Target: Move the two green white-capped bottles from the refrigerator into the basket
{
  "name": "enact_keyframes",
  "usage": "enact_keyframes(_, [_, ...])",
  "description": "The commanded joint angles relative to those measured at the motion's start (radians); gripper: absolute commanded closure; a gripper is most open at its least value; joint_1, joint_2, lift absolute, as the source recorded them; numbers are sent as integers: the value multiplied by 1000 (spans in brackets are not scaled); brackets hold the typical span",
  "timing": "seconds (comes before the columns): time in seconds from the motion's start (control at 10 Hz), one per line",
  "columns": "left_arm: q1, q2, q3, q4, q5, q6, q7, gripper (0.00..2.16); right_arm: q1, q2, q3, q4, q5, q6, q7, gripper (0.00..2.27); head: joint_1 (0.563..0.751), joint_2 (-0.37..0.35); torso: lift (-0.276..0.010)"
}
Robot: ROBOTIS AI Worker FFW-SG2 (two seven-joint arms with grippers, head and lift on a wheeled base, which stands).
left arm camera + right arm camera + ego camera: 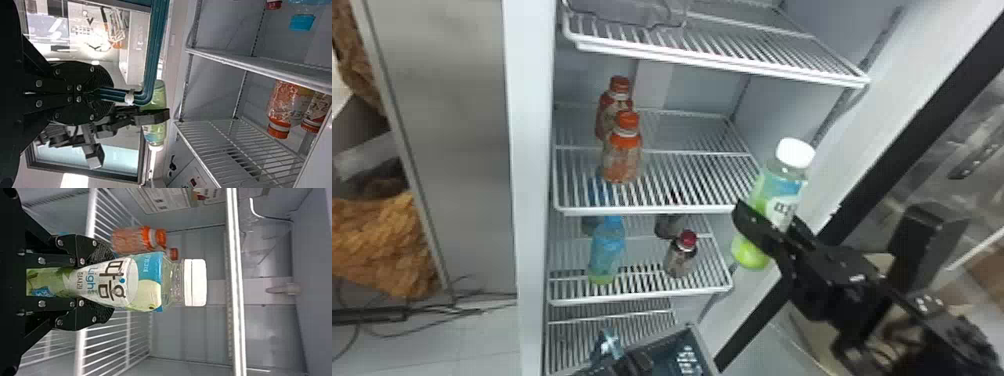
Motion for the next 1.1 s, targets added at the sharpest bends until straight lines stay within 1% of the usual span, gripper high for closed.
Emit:
enact_keyframes(0.0, [1,-1,1,0,0,1,-1,1214,57,23,-20,-81,-16,77,0,961,695,-350,-4])
enact_keyframes(0.1, [1,-1,1,0,0,1,-1,1214,81,29,-24,-105,-32,131,0,961,695,-350,-4])
enact_keyframes(0.4, [4,-1,5,0,-4,-2,-3,1214,135,58,-20,-113,-107,258,0,961,695,-350,-4])
enact_keyframes(0.6, [4,-1,5,0,-4,1,-3,1216,162,60,0,-105,-171,344,-9,961,695,-350,-4])
enact_keyframes(0.8, [4,-1,5,0,-4,-2,-3,1214,175,57,24,-66,-247,381,-21,961,695,-350,-4])
enact_keyframes(1.0, [4,-2,7,0,-6,-2,-3,1214,192,55,52,-59,-287,425,-48,961,695,-350,-4])
